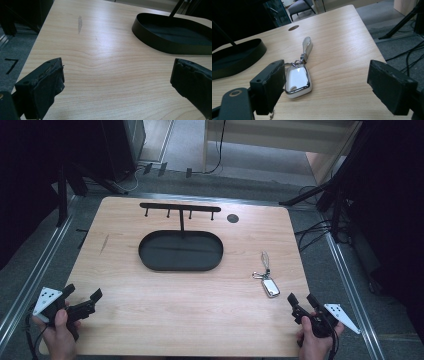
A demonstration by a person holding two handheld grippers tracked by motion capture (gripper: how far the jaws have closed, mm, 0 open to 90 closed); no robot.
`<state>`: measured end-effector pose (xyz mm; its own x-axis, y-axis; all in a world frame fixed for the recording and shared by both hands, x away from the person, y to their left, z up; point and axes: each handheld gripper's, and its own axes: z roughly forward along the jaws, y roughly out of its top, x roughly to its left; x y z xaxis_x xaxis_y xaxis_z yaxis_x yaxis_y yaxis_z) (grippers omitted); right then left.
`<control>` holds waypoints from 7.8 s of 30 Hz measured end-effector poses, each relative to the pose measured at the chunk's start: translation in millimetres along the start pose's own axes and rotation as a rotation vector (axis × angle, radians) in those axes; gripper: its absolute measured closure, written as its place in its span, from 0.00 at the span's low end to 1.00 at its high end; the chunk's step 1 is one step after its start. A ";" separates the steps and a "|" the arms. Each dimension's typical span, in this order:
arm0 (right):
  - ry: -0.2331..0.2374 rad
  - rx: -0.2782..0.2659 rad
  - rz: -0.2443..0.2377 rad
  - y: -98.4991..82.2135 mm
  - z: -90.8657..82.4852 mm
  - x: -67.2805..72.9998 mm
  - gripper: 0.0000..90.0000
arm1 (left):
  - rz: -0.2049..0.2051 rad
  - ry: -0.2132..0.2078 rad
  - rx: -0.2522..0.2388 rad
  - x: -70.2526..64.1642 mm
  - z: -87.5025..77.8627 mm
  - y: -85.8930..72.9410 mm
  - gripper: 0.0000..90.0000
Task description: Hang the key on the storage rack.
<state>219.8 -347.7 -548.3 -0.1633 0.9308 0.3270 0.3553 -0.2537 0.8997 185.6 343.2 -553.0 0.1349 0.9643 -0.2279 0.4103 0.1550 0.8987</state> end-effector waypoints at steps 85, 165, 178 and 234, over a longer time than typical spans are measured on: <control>-0.348 0.257 -0.329 101.9 137.0 113.9 0.93 | -0.011 -0.004 0.022 1.7 2.9 1.5 0.00; -0.054 0.152 -0.406 62.6 194.0 262.3 0.93 | -0.012 -0.009 0.021 1.8 3.8 1.8 0.00; -0.001 0.129 -0.400 60.2 197.9 251.3 0.71 | -0.008 -0.009 0.023 1.8 3.8 1.9 0.00; -0.056 0.106 -0.282 46.4 81.7 99.1 0.00 | 0.002 -0.005 0.020 0.5 3.4 1.6 0.00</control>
<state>295.3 -245.7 -497.8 -0.2195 0.9744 0.0491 0.3976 0.0434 0.9165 189.4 343.1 -553.0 0.1403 0.9634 -0.2285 0.4284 0.1490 0.8912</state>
